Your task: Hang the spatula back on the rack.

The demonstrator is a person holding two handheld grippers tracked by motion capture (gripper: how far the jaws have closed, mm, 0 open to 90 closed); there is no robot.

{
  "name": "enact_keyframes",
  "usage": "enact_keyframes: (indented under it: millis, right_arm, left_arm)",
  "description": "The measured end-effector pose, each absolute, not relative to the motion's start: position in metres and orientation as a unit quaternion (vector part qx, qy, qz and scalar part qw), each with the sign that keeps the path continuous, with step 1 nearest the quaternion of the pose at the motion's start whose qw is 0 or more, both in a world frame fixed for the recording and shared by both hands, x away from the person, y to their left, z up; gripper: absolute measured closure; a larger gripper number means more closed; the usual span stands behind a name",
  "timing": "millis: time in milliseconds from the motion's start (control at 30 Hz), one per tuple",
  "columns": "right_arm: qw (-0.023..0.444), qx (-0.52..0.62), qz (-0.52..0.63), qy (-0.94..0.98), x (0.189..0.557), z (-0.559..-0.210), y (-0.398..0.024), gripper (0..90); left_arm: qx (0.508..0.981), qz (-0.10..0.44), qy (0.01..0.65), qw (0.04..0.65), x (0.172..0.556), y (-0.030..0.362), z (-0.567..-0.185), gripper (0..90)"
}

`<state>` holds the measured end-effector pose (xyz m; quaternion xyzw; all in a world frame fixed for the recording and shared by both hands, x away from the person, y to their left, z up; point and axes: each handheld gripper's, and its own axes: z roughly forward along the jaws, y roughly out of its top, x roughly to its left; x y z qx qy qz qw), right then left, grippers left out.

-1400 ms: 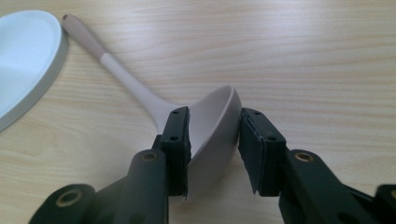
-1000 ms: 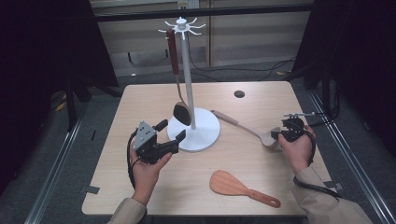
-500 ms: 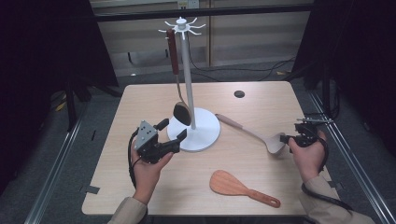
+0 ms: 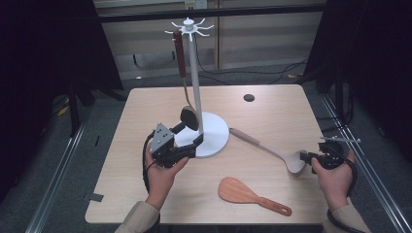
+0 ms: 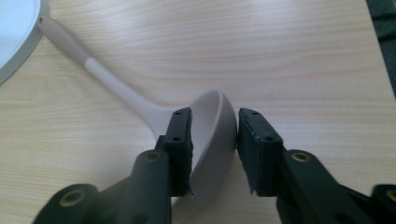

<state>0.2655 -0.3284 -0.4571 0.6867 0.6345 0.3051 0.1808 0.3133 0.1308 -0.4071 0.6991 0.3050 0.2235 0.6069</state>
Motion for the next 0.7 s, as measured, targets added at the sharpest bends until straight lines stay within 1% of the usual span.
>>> enact_keyframes:
  millis: [33, 67, 100, 133, 200, 233, 267, 400, 433, 467, 533, 633, 700]
  right_arm:
    - [0.186, 0.679, 0.306, 0.641, 0.266, -0.456, -0.327, 57.9]
    - [0.194, 0.671, 0.307, 0.646, 0.266, -0.455, -0.325, 56.5]
    - [0.211, 0.649, 0.322, 0.656, 0.268, -0.452, -0.323, 43.2]
    - [0.211, 0.649, 0.322, 0.656, 0.268, -0.452, -0.323, 43.2]
    - [0.239, 0.61, 0.331, 0.68, 0.273, -0.445, -0.315, 40.2]
    - [0.239, 0.61, 0.331, 0.68, 0.273, -0.445, -0.315, 40.2]
    - [0.24, 0.583, 0.347, 0.694, 0.279, -0.441, -0.307, 37.0]
    - [0.241, 0.538, 0.355, 0.726, 0.288, -0.438, -0.29, 37.0]
    - [0.235, 0.509, 0.354, 0.749, 0.295, -0.438, -0.277, 37.5]
    - [0.235, 0.509, 0.354, 0.749, 0.295, -0.438, -0.277, 37.5]
    - [0.219, 0.476, 0.343, 0.779, 0.308, -0.443, -0.257, 38.4]
    - [0.207, 0.472, 0.339, 0.787, 0.315, -0.447, -0.25, 38.9]
    - [0.199, 0.464, 0.325, 0.8, 0.326, -0.455, -0.244, 41.4]
  left_arm:
    - [0.702, 0.227, 0.299, 0.605, 0.314, 0.131, -0.407, 23.2]
    - [0.702, 0.224, 0.298, 0.606, 0.315, 0.13, -0.407, 23.2]
    - [0.703, 0.226, 0.3, 0.605, 0.315, 0.131, -0.407, 23.3]
    - [0.702, 0.227, 0.3, 0.605, 0.315, 0.131, -0.407, 23.3]
    - [0.697, 0.22, 0.309, 0.609, 0.315, 0.131, -0.408, 23.3]
    - [0.697, 0.22, 0.309, 0.609, 0.315, 0.131, -0.408, 23.3]
    - [0.698, 0.221, 0.308, 0.608, 0.315, 0.131, -0.408, 23.3]
    - [0.695, 0.22, 0.312, 0.609, 0.315, 0.133, -0.408, 23.3]
    - [0.696, 0.221, 0.313, 0.608, 0.315, 0.134, -0.408, 23.3]
    - [0.696, 0.221, 0.312, 0.608, 0.315, 0.134, -0.408, 23.3]
    - [0.697, 0.223, 0.311, 0.606, 0.315, 0.137, -0.408, 23.3]
    - [0.696, 0.222, 0.314, 0.606, 0.314, 0.139, -0.408, 23.3]
    - [0.694, 0.222, 0.316, 0.607, 0.314, 0.141, -0.408, 23.3]
